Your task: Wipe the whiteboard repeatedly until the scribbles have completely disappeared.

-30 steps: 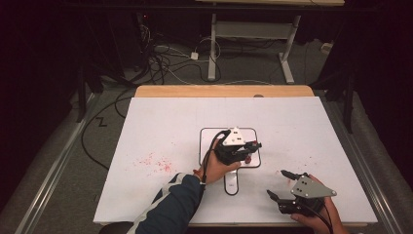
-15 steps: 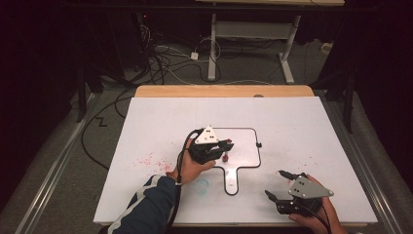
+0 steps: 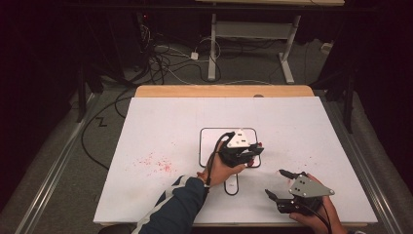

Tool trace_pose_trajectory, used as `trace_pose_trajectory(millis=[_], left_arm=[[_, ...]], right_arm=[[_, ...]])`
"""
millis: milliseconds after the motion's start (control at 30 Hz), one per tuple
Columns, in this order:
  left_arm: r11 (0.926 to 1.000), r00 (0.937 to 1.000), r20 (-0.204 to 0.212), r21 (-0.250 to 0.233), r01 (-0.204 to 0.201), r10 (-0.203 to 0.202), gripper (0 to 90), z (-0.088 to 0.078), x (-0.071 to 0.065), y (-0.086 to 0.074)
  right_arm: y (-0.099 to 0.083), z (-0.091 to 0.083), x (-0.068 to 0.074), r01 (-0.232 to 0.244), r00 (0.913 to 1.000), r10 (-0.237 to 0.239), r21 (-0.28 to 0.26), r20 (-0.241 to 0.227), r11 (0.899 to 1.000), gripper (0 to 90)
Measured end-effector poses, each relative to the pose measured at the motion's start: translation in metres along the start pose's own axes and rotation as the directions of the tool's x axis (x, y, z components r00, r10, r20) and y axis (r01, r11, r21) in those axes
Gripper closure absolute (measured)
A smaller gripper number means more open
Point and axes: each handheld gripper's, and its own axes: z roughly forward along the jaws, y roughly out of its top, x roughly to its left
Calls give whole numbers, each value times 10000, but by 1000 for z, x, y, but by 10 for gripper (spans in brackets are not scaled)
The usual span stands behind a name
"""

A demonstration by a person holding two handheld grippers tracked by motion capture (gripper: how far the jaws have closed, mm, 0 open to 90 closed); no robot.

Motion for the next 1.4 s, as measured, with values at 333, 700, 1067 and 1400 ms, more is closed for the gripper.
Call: trace_pose_trajectory(millis=[333, 700, 1067, 1400], left_arm=[[9998, 9996, -213, -55, 168, -169, 782, 16, 0, 7], [9990, 9990, -348, -343, 275, -287, 781, -21, 10, 5], [9987, 9997, -95, -454, 209, -214, 780, -52, 2, -3], [9990, 9992, 189, -291, 353, -348, 780, -56, -5, -9]], right_arm=[[-2, -2, -2, -72, 10000, 73, -36, 68, 10000, 239], [-1, 0, -5, -136, 9998, 136, -41, 167, 9999, 239], [8, 11, -8, -613, 9981, 613, -301, -17, 9977, 274], [18, 23, -4, -1044, 9931, 1013, -519, -596, 9932, 320]])
